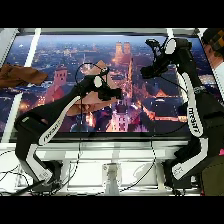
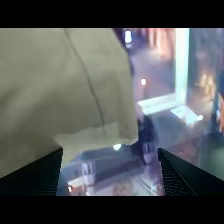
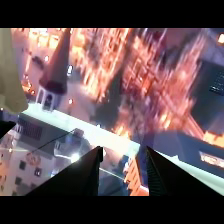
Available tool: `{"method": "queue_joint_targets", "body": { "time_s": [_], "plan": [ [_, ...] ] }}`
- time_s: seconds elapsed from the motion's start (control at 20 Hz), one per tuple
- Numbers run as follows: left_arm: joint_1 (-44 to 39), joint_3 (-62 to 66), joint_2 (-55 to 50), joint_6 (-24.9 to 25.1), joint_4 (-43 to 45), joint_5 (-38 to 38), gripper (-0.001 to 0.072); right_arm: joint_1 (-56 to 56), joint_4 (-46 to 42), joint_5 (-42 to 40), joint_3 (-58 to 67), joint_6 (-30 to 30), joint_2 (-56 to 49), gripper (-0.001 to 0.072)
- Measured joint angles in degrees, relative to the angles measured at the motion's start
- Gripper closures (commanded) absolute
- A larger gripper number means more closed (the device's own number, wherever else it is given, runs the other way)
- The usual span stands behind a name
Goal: Fold the clothes and pants, and hang the long-sleeved shirts on hangers.
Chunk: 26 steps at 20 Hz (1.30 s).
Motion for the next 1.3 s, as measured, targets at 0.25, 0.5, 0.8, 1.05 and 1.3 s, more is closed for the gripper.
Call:
{"method": "queue_joint_targets", "body": {
  "time_s": [0.25, 0.5, 0.8, 1.05, 1.3],
  "plan": [
    [0.0, 0.1, -2.0, -3.8, 0.0, 0.1, 0.0467, 0.0, 0.1, 0.2, 0.0, -0.1, 0.0, 0.0484],
    [0.7, 0.1, -2.9, -4.8, -0.4, 0.0, 0.0695, 0.0, 0.7, 0.2, 0.0, -0.1, 0.0, 0.0590],
    [5.0, 1.4, 2.2, 1.8, -0.2, 0.4, 0.0696, 0.0, 1.2, -0.1, 0.0, -0.5, 0.0, 0.0590],
    [10.3, 1.8, 12.0, 8.7, -0.1, 0.3, 0.0694, 0.4, 8.4, -1.7, -3.0, -4.5, 0.0, 0.0191],
    [15.3, 1.8, 20.9, 13.1, -0.1, -0.2, 0.0694, 3.2, 15.8, -7.0, -9.2, -7.6, -2.5, 0.0180]
  ]
}}
